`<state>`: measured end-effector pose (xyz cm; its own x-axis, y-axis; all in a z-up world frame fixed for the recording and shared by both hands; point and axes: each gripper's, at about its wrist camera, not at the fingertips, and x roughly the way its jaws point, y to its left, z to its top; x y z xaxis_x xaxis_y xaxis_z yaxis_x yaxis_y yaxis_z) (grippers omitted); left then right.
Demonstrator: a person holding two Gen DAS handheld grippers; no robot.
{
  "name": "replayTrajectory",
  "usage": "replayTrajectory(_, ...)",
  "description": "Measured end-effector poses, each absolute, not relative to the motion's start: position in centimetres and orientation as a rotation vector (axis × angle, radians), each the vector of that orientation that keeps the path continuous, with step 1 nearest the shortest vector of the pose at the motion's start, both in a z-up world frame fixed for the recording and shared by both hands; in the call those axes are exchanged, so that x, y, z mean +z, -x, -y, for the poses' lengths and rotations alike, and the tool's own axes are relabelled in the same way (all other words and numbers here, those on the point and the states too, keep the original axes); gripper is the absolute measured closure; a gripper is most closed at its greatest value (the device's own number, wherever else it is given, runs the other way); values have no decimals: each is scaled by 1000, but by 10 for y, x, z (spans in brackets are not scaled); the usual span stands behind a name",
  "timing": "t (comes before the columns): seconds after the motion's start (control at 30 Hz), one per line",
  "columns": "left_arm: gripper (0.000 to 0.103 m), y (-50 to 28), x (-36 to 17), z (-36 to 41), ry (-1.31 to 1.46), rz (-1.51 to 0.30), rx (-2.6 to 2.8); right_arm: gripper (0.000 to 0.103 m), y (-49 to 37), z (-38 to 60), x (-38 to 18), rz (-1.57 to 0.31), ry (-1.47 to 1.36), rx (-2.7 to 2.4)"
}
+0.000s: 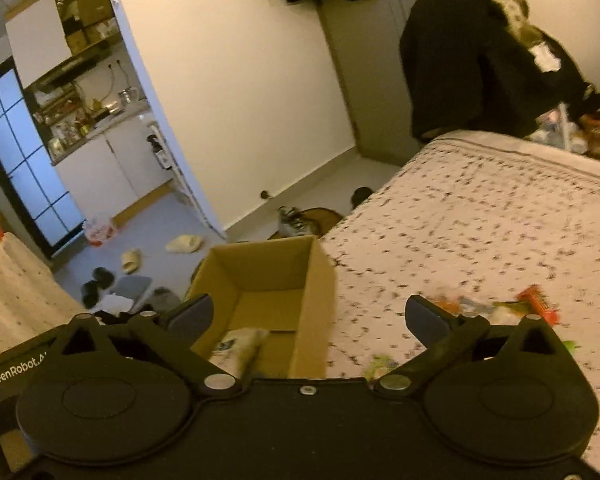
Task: Organize snacks
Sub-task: 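Carry both snacks to the cardboard box and open both grippers to drop them, then move the left gripper to the green bread pack and grasp it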
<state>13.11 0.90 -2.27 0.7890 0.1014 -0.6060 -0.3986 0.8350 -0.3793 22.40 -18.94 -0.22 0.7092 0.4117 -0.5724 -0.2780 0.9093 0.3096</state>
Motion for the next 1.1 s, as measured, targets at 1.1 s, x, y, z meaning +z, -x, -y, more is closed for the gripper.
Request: replayTrajectory(1.1,0,-129,-20,79,318,-730,193,0,-200,328,-23,-810,-167,163)
